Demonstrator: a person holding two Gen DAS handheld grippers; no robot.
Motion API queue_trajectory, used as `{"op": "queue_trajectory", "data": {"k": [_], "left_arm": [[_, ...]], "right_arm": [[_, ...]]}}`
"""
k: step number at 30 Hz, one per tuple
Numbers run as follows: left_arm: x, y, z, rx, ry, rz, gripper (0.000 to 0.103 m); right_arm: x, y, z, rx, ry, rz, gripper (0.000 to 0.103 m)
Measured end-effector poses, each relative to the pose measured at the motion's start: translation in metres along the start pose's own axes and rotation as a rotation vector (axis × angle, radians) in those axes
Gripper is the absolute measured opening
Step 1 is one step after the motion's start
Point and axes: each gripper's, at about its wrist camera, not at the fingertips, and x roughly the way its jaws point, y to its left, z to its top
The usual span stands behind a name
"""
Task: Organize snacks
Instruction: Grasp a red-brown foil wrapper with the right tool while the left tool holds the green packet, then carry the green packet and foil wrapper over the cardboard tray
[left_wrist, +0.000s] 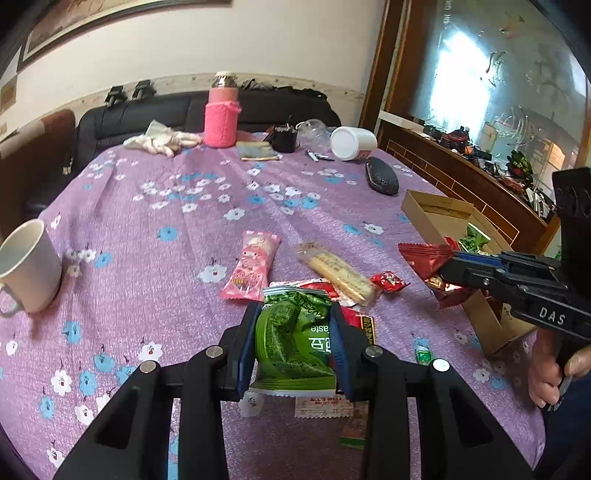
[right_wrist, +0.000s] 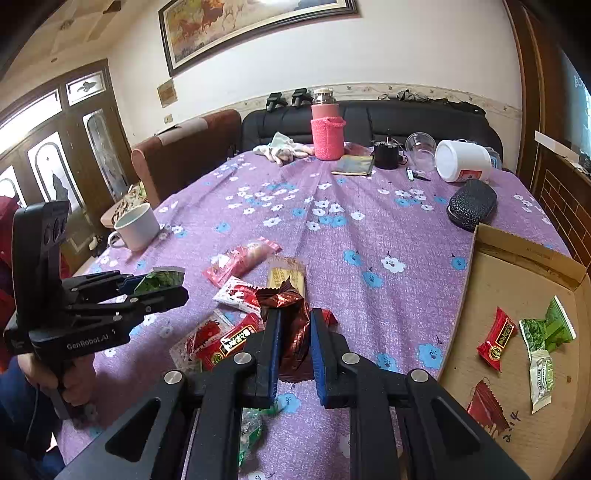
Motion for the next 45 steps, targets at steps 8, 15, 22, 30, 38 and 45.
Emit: {"op": "queue_trajectory", "data": {"k": [8,15,22,30,38,45], "left_arm": [[-0.005,-0.001,0.000,0.014,-0.038,0.034,0.035],[-0.008,-0.004,0.000,0.038,-0.072,0.082,0.035],[-0.012,-0.015,-0.001,0.105,-0.124,0.207,0.035],[-0.021,-0.037,-0.001,0.199,-0.191,0.377,0.035],[-0.018,-0.056,-0.001,0.254,-0.188,0.420,0.035],[-0.014,-0.083,0.000,0.323,-0.205,0.416,0.035]], "right_arm": [[-0.007,-0.017,0.003,0.063,-0.032,0.003,0.016],[-0.012,-0.024,0.005,0.097,-0.054,0.004,0.016],[-0.020,-0.041,0.006,0.164,-0.079,0.014,0.016],[-0.027,-0.048,0.007,0.194,-0.098,0.035,0.016],[-0.037,-0.061,0.008,0.239,-0.128,0.038,0.016],[-0.043,-0.076,0.008,0.290,-0.143,0.051,0.016]]}}
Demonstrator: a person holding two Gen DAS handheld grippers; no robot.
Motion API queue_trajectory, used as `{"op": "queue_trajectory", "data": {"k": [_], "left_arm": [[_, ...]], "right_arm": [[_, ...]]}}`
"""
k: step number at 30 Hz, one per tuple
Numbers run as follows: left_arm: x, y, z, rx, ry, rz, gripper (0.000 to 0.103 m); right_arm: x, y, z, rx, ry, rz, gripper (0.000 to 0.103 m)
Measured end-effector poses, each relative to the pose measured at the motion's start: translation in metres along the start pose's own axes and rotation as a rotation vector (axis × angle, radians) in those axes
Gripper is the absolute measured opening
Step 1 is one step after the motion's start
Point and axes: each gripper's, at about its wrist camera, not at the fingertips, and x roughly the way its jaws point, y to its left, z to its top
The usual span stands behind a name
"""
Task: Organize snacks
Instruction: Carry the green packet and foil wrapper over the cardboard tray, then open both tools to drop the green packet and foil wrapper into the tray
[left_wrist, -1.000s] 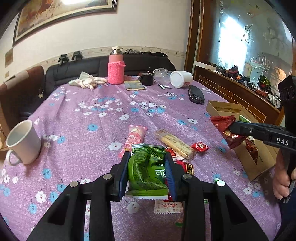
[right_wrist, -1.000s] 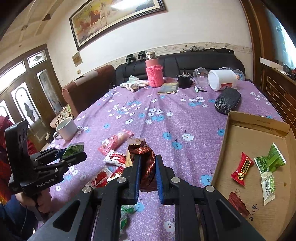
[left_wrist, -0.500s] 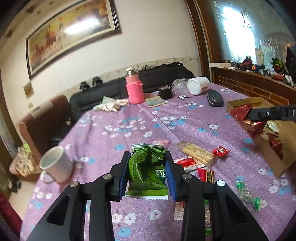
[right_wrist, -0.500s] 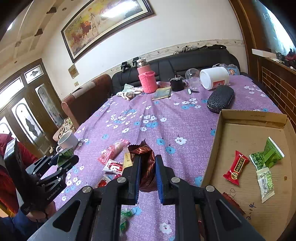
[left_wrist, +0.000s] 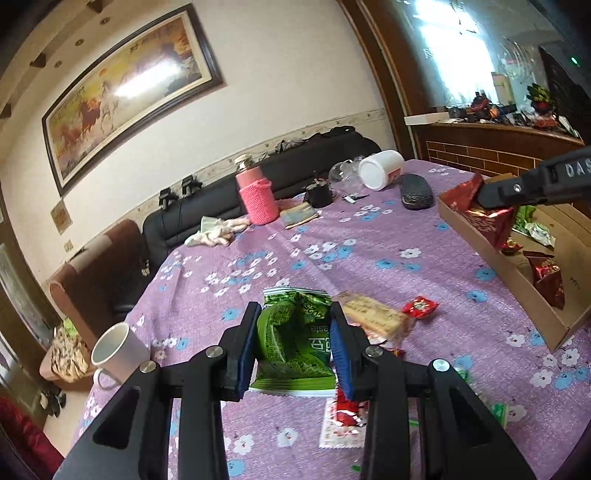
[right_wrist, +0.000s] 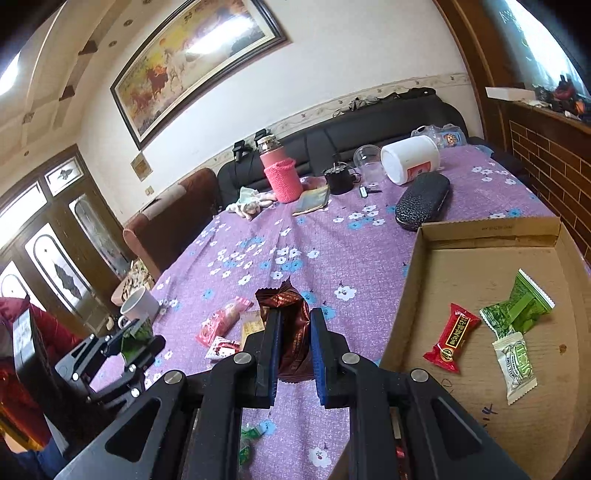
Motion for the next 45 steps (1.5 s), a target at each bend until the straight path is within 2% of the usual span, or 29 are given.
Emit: {"op": "queue_trajectory", "data": {"k": [9,19,24,27,29,31,33,37,39,42,45], "left_arm": [[-0.004,-0.028,0.008,0.075,-0.031,0.018,0.035],[-0.004,-0.033,0.011,0.079,-0.027,0.016,0.035],[-0.002,-0.043,0.021,0.074,-0.028,-0.013,0.035],[-0.003,-0.057,0.034,0.059,-0.026,-0.087,0.035],[-0.006,-0.072,0.044,0.050,-0.023,-0.167,0.035],[-0.009,-0.090,0.053,0.039,-0.005,-0.276,0.035],[-0.009,-0.110,0.057,0.026,0.027,-0.382,0.035],[-0.002,-0.147,0.056,0.005,0.109,-0.562,0.035],[0.002,-0.160,0.053,0.006,0.132,-0.603,0.035],[0.010,-0.177,0.048,0.019,0.166,-0.640,0.035],[0.019,-0.183,0.046,0.008,0.183,-0.668,0.035]], "right_arm": [[-0.001,-0.002,0.002,0.009,0.001,0.012,0.016],[-0.007,-0.006,0.005,0.027,-0.011,0.010,0.016],[-0.017,-0.015,0.010,0.049,-0.041,-0.005,0.016],[-0.033,-0.037,0.017,0.110,-0.090,-0.046,0.016],[-0.041,-0.054,0.020,0.161,-0.112,-0.091,0.016],[-0.049,-0.075,0.022,0.226,-0.127,-0.177,0.016],[-0.050,-0.095,0.022,0.301,-0.108,-0.233,0.016],[-0.044,-0.140,0.014,0.481,-0.015,-0.335,0.016],[-0.047,-0.148,0.013,0.515,-0.020,-0.315,0.016],[-0.052,-0.145,0.016,0.492,-0.031,-0.418,0.016],[-0.051,-0.148,0.015,0.504,-0.024,-0.441,0.016]]}}
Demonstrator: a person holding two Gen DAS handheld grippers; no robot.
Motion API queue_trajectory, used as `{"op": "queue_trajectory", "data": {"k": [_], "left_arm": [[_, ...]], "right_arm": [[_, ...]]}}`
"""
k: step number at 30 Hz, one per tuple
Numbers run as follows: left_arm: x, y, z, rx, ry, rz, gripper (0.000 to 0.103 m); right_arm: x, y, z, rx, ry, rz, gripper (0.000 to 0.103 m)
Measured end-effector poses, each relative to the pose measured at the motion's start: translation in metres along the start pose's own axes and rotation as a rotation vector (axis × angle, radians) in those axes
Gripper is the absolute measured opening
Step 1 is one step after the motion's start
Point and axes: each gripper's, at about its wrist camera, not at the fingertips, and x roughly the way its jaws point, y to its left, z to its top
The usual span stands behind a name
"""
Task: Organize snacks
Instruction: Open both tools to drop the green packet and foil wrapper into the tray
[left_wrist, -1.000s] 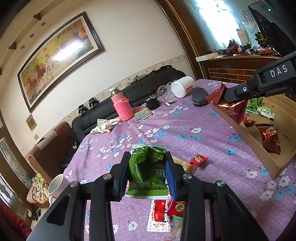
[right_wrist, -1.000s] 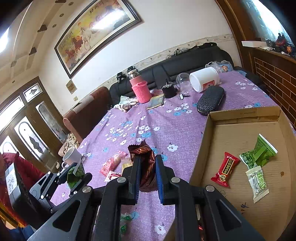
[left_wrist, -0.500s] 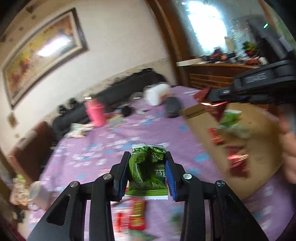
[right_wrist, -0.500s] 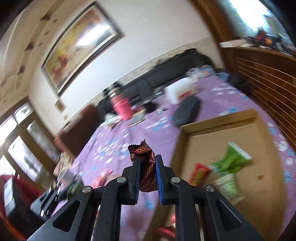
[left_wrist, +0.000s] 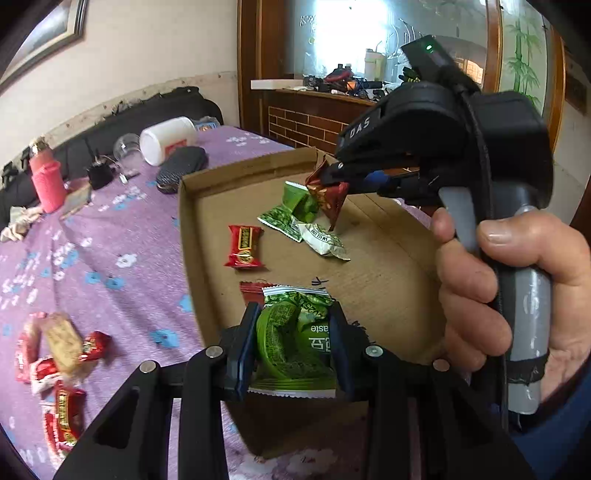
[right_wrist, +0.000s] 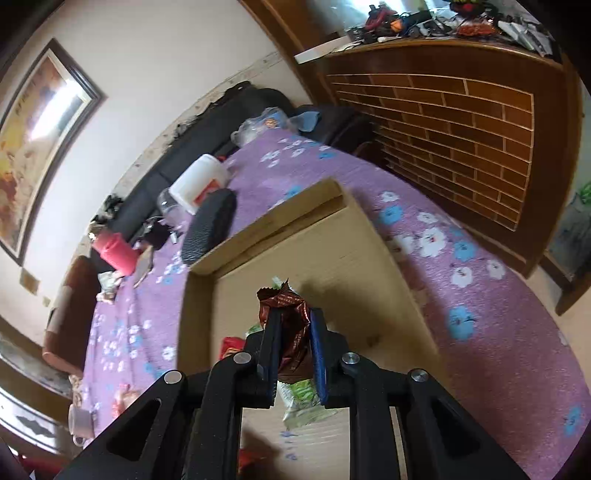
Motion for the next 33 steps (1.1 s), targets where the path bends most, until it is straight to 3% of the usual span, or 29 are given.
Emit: {"op": "queue_trajectory", "data": {"k": [9,12,16,23,33], "left_arm": [[-0.006,0.003,0.000,-0.023,-0.029,-0.035,0.035],[-0.008,0.005,0.001,-0.027,-0.038,-0.048,0.043],[-0.012,0.004,0.001,-0.009,-0.063,-0.045,0.045],[-0.025,0.012,0.004,-0.031,-0.105,-0.029,0.045],[-0.040,0.038,0.011,-0.092,-0.021,0.064,0.045]], "right_arm": [[-0.001,-0.002,0.001,-0.008,-0.013,-0.022,0.019],[-0.001,-0.002,0.001,-0.001,-0.019,-0.012,0.025],[-0.006,-0.003,0.001,0.000,-0.044,-0.018,0.027],[-0.012,0.014,-0.003,-0.059,-0.083,0.031,0.027],[-0.011,0.054,-0.022,-0.229,-0.118,0.052,0.027]]}}
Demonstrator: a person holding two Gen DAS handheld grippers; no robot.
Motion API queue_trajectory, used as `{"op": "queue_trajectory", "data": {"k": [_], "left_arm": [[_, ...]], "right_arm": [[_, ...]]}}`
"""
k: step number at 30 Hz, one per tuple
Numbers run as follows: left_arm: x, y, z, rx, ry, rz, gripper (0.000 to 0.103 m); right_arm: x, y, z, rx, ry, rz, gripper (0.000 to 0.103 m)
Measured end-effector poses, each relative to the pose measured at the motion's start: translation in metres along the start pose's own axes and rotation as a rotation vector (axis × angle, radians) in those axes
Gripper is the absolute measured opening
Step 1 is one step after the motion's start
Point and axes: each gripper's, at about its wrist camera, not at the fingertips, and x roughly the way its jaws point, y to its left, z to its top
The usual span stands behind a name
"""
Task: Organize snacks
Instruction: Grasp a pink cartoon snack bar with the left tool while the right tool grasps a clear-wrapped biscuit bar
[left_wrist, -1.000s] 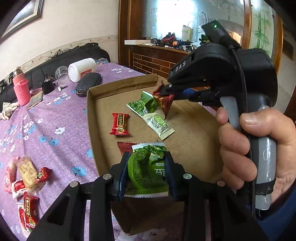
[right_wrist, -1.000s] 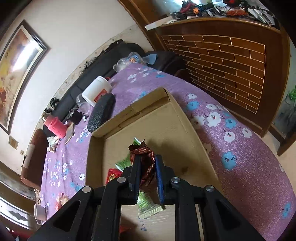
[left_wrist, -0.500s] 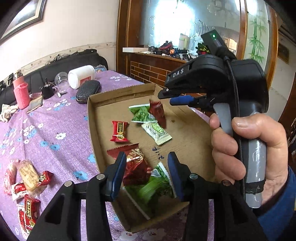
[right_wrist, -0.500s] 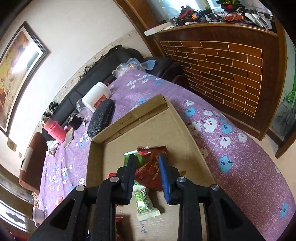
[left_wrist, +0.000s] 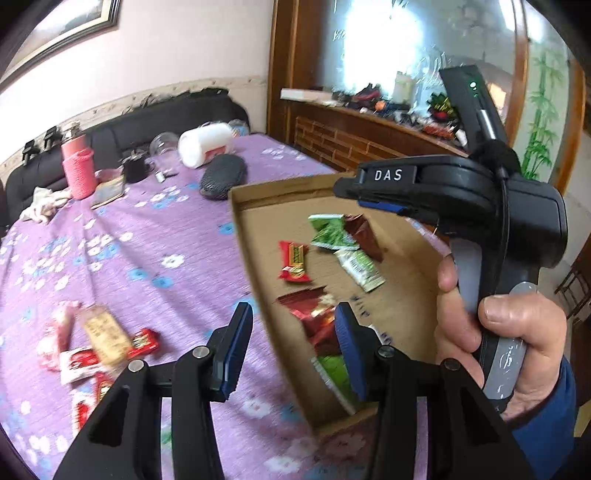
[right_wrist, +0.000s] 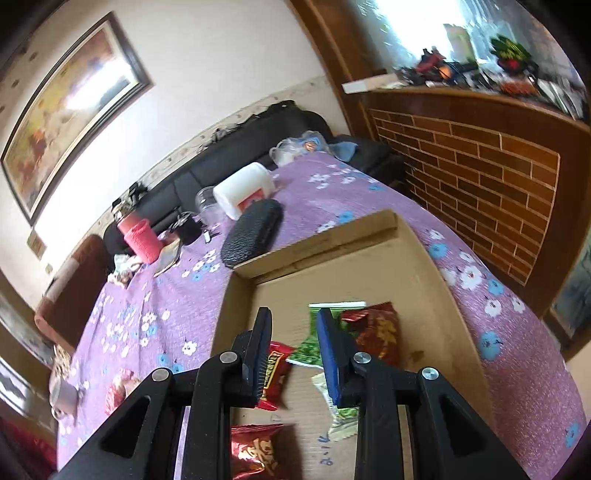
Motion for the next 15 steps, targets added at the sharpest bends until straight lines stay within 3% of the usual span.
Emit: {"op": "queue_trajectory", "data": {"k": [6,10,15], "left_arm": [[-0.025,0.033,-0.001,-0.038,0.009,0.035,0.045],[-0.032,0.086,0.001,-0.099,0.020,0.142,0.045],[-0.021,0.179,0.002,-0.237,0.110,0.292,0.045]], "right_arm": [[0.002,0.028,-0.012,-0.121,0.000,0.043,0.027],[0.011,0.047,-0.023,-0.184,0.064,0.124,0.027],[0.011,0.062,-0.031,-0.236,0.077,0.170,0.027]]}}
